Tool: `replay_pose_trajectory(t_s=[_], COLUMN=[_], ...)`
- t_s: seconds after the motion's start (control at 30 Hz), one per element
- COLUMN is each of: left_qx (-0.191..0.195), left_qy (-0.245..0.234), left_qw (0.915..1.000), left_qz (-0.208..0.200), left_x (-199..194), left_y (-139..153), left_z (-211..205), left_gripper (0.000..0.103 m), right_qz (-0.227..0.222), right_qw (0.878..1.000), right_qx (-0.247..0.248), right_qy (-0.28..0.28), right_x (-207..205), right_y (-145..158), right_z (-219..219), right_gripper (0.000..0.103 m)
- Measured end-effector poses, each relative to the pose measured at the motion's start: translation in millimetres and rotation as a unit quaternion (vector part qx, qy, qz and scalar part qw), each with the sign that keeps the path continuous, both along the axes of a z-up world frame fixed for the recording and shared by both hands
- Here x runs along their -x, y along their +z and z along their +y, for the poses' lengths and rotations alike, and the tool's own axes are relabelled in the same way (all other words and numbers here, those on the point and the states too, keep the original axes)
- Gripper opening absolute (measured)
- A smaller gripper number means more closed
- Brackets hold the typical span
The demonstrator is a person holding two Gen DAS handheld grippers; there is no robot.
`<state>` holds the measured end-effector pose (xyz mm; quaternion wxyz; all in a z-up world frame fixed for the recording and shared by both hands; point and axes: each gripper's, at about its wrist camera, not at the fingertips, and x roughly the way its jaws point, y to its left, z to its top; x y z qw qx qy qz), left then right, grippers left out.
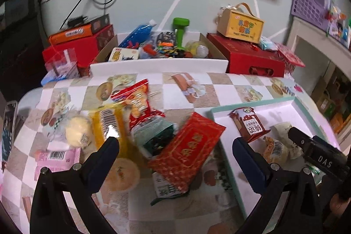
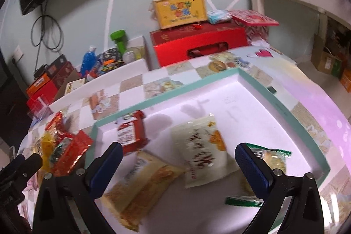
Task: Organize snacks
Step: 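Move both open tools back over the snack pile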
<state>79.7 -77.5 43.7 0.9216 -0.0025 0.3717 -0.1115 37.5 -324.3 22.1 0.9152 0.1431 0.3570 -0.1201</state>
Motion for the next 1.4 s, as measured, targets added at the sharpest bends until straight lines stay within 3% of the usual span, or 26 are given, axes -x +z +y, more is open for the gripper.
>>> replay_pose_trajectory(t_s=[0.3,0.53,0.73,1.0,1.23,1.4], left_qx=[0.051,0.066,0.067,0.068,0.062,0.067], left_qy=[0.036,0.089,0.101,0.126,0.164,0.185], left_qw=[0.9978,0.9935,0.9921,0.9882,0.9812,0.9761], left_qz=[0.021,0.022,0.032,0.054,0.08,0.093], left_x=[-3.2,-0.8,0.8,-0.3,-2.4,-4.6], left_y=[-2.7,-2.3,-4.1,-10.5,-21.1,-28.5], left_z=[53.9,100.5,117.9,136.6,161.4,178.0], left_gripper=[0.103,0.103,0.103,0.103,0.103,0.103], right_qz=[-0.04,-0.033,-0.039,-0.015,0.006,0.004], right_qw=[0.998,0.997,0.993,0.986,0.98,0.974], right_qx=[0.006,0.01,-0.016,-0.038,-0.02,-0.011], right_qy=[0.041,0.075,0.107,0.162,0.197,0.225], right_x=[-1.6,-7.1,-9.1,-22.5,-28.0,-28.7], right_y=[17.3,14.6,12.2,-2.3,-13.4,-13.0], right_z=[39.4,71.7,93.0,133.4,164.1,183.2], right_gripper=[0.103,0.103,0.103,0.103,0.103,0.094])
